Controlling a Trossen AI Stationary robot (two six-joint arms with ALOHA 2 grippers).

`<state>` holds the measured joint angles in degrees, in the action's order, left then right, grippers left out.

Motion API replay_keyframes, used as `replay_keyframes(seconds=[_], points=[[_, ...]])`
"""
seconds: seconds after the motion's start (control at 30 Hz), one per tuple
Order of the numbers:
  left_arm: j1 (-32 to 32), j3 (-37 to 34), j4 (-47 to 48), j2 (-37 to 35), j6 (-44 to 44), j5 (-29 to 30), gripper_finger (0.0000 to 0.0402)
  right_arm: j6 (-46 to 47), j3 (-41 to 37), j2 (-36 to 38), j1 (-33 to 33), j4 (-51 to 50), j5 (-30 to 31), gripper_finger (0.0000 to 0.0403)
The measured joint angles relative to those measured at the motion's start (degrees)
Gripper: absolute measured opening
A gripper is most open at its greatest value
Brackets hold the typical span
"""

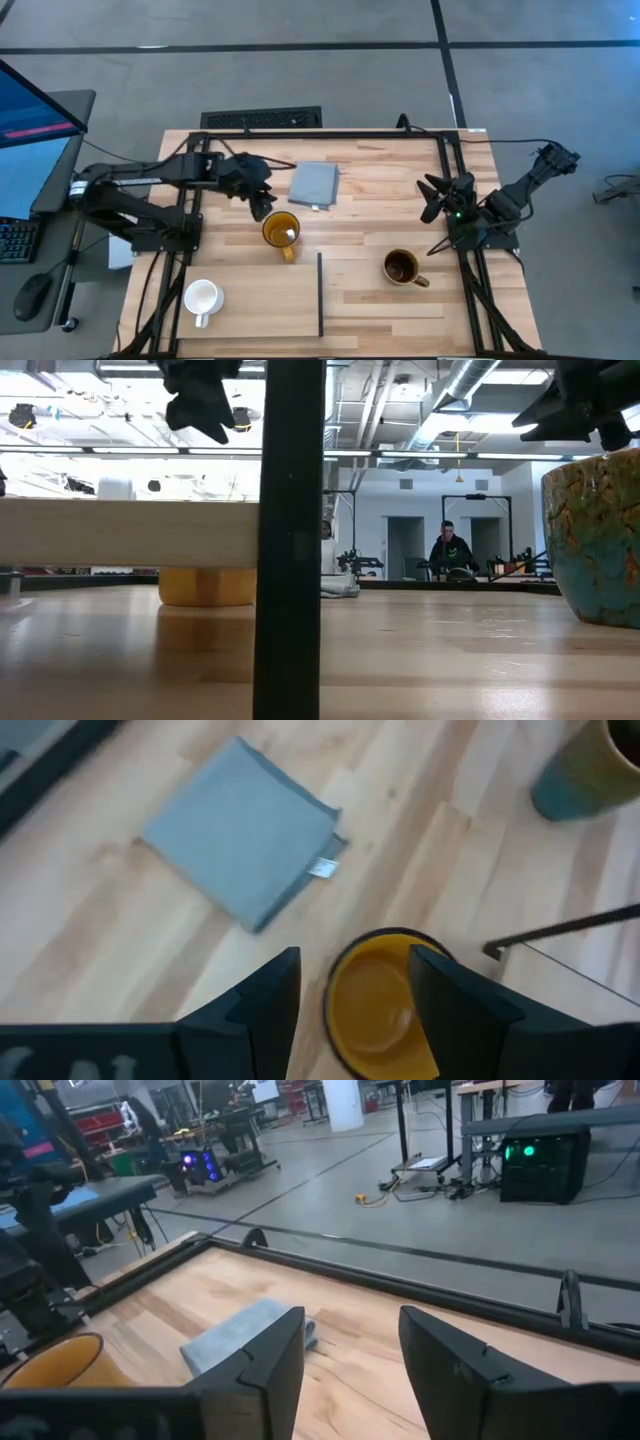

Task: Stack small to large cups/mugs on shelf
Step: Put the yellow mug on the shelf

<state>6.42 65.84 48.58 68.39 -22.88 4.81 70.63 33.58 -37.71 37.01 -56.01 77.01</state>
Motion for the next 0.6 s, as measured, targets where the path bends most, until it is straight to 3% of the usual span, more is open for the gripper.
replay_keyframes(seconds=[0.13, 0.6], points=[[0.0, 1.81, 0.88, 4.62, -1.15, -2.91, 0.0176, -0.07, 0.0, -0.01, 0.0, -0.02, 0.0, 0.0187], [0.2, 2.95, 9.78, 17.16, -3.15, -3.0, 0.0176, -0.57, -0.02, 1.05, 0.0, 0.81, -0.09, 0.0187]])
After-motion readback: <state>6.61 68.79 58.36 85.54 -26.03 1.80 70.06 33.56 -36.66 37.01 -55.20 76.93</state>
